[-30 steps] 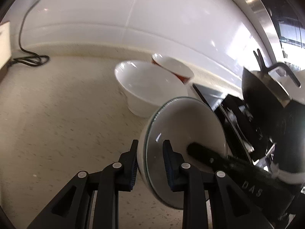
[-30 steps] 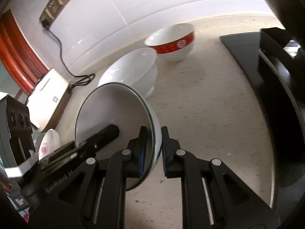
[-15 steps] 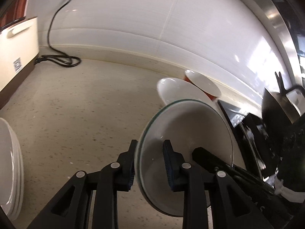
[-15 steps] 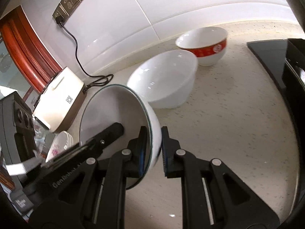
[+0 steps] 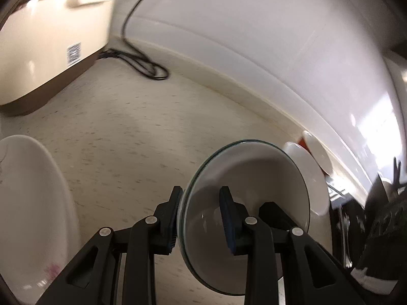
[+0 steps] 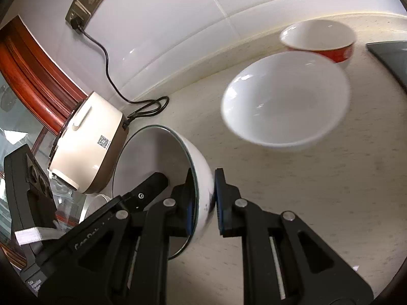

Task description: Organize plates and bowls

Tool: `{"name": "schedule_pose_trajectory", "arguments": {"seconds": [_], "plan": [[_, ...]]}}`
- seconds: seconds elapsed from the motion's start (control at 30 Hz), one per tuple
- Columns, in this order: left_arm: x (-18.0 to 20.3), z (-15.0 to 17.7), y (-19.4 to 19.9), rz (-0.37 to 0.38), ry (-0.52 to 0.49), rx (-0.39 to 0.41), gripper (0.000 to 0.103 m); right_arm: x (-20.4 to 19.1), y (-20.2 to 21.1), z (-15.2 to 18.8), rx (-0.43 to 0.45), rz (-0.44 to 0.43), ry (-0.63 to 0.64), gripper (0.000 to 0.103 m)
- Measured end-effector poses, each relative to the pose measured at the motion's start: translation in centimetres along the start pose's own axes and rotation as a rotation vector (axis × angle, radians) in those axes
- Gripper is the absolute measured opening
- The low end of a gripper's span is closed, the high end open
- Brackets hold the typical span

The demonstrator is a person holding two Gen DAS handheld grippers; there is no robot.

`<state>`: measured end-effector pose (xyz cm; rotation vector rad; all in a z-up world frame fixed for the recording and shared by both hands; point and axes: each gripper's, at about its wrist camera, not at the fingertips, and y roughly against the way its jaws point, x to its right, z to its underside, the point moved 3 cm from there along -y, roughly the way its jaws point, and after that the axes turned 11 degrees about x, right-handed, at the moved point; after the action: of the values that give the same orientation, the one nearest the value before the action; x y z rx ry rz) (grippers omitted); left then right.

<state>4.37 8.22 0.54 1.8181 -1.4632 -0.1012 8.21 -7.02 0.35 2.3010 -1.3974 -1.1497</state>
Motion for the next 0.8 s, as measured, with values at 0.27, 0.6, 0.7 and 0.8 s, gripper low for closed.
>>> {"name": "schedule_pose_trajectory", "arguments": {"seconds": [0.27,0.6,0.7,0.8], "plan": [[-1.2,-0.1,-0.8,-0.03,0.026,-0.022,0.032,-0.7,-1.2,0.9,-0.026,0.011,0.008,0.018],[-1.8,-0.2,-1.3,-0.064,0.037,-0.024,0.032,-1.0,-2.0,1.5,-0.058,-0.017,-0.024,0.021],[-1.8,-0.2,-1.2,-0.065,0.038,-0.019,0.032,-1.0,-2.0,1.6,-0.065,-0.023,-0.031,0.022],[-1.7,-0.3,-0.7,-0.081,0.028,0.016,0.037,-1.1,-1.8,1.4,-0.059,-0.032,-0.036,0.024]]}}
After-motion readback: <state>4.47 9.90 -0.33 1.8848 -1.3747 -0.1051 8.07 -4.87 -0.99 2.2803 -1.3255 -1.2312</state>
